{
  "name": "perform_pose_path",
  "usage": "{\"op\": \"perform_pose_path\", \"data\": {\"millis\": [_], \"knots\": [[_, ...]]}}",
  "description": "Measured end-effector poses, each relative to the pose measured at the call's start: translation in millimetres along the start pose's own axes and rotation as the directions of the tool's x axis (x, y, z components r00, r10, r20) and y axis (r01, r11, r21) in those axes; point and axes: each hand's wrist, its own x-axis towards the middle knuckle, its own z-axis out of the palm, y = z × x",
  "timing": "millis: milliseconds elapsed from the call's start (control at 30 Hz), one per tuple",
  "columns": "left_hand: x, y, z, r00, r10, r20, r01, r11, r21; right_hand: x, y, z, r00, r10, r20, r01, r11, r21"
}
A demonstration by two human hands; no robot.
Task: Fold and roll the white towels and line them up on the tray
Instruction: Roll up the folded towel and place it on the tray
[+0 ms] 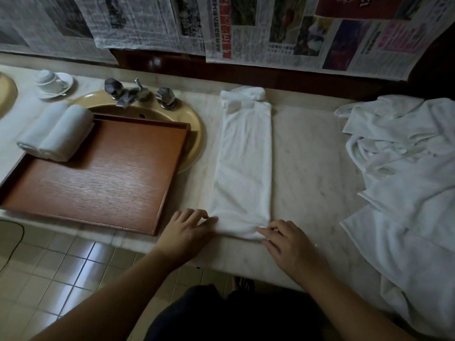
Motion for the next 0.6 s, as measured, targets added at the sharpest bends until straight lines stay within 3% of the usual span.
{"op": "perform_pose_path", "data": {"millis": [67, 167, 267, 467, 500, 600], "knots": [[0, -3, 1, 0.997, -0.050, 0.055, 0.053, 0.998, -0.041, 0, 1, 2, 0.996, 0.087, -0.010, -0.086, 0.991, 0.101], [10, 10, 0, 0.949, -0.294, 0.118, 0.313, 0.927, -0.206, 6, 0, 5, 0.965, 0.263, 0.014, -0.258, 0.932, 0.253], [24, 23, -2, 0.824, -0.523, 0.218, 0.565, 0.727, -0.391, 20, -3, 9, 0.907, 0.417, 0.055, -0.407, 0.839, 0.361], [49, 30, -16, 0.627, -0.695, 0.353, 0.738, 0.383, -0.556, 49, -7, 11, 0.705, 0.675, 0.218, -0.673, 0.539, 0.507], [51, 27, -15, 0.641, -0.679, 0.357, 0.730, 0.397, -0.556, 50, -6, 11, 0.720, 0.667, 0.191, -0.657, 0.566, 0.498], [51, 19, -11, 0.844, -0.503, 0.185, 0.536, 0.794, -0.286, 44, -9, 8, 0.853, 0.521, -0.026, -0.494, 0.823, 0.280]]}}
